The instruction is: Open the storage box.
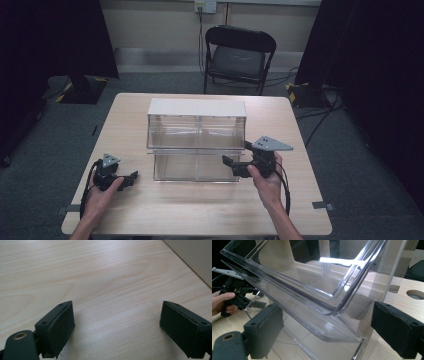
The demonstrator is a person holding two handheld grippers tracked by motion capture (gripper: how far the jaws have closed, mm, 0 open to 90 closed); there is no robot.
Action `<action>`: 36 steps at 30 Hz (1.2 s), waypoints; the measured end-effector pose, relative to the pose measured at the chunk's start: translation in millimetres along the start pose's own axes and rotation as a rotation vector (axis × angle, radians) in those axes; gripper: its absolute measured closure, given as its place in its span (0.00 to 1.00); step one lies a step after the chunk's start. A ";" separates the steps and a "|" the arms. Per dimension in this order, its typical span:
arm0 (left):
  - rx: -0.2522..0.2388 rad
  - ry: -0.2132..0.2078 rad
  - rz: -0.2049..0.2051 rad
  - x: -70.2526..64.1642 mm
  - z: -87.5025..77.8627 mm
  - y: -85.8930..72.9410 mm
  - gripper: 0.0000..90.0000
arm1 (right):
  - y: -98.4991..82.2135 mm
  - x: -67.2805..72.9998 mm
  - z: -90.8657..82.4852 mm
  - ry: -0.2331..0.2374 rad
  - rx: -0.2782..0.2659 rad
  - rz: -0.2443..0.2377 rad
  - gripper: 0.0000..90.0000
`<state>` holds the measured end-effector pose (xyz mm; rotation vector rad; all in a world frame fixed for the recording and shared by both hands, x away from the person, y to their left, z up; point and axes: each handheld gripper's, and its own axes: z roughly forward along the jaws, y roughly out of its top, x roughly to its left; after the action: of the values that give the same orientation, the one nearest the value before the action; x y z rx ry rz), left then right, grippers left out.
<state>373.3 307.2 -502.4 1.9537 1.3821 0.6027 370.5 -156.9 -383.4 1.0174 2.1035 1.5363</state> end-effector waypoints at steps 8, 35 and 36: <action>0.000 0.001 0.001 0.1 -0.1 0.0 0.13 | 0.3 -0.2 0.2 0.000 -0.001 -0.007 0.11; 0.000 0.001 0.001 0.0 -0.1 0.0 0.13 | 0.7 1.1 1.1 -0.012 0.001 -0.018 0.10; 0.000 0.000 0.000 0.0 0.0 0.0 0.13 | 0.7 0.9 1.3 -0.010 -0.001 -0.019 0.10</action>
<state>373.2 307.2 -502.4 1.9535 1.3823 0.6030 371.0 -155.2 -383.1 0.9998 2.0997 1.5196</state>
